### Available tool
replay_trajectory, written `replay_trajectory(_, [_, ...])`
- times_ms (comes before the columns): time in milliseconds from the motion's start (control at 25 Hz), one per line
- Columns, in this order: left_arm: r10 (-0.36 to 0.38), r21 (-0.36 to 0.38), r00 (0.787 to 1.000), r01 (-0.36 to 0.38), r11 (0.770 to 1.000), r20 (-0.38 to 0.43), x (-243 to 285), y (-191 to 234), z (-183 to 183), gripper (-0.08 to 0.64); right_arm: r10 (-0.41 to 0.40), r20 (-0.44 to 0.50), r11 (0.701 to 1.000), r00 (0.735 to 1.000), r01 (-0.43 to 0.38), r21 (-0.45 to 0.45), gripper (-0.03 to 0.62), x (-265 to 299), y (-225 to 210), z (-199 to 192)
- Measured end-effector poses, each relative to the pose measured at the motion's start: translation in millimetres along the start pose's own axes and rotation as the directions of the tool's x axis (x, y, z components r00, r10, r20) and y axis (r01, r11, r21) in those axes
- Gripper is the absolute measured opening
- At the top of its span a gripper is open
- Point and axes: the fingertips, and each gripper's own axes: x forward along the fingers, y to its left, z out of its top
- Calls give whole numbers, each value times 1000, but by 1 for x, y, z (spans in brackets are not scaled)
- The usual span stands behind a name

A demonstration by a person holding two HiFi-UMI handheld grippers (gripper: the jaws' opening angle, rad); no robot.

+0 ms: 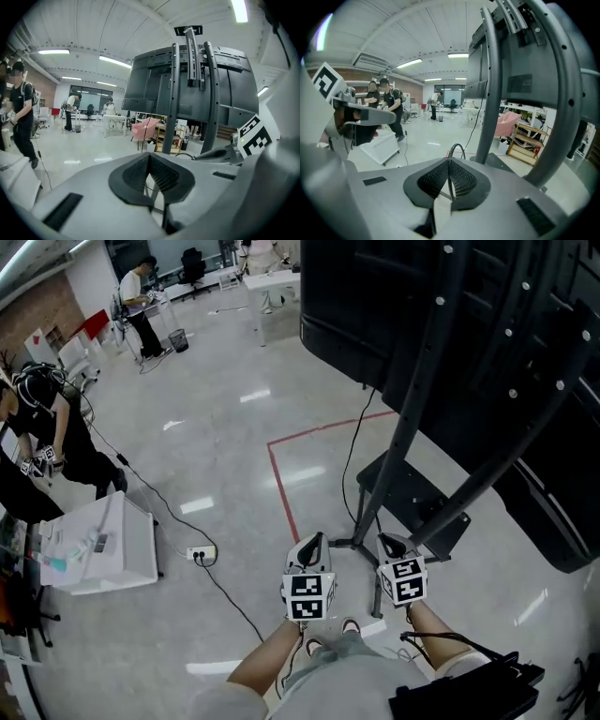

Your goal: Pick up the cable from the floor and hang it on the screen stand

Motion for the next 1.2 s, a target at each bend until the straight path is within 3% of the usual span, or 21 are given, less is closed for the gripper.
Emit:
replay_trajectory(200, [-112, -25, 994, 112, 993, -4, 14, -40, 38, -1, 8, 56, 1000, 998, -7, -14, 28, -48, -31, 53])
replay_trajectory(320, [-203, 30, 979, 202, 979, 18, 23, -74, 75, -2, -2, 97, 1000, 995, 2, -2, 28, -79, -55, 88])
replay_trajectory(480, [-316, 103, 943, 306, 946, 99, 17, -122, 139, -2, -30, 135, 998, 990, 36, -42, 28, -130, -77, 134])
replay_trajectory(680, [-386, 174, 909, 359, 917, 158, -1, -172, 202, -2, -91, 188, 985, 978, 116, -129, 28, -185, -94, 187])
replay_trajectory(880, [-450, 232, 873, 405, 884, 190, -8, -217, 241, 0, -126, 273, 980, 954, 164, -118, 28, -234, -115, 241])
replay_trajectory(1200, [-505, 270, 822, 439, 857, 264, -14, -258, 316, -2, -166, 363, 972, 917, 214, -96, 28, -291, -148, 316])
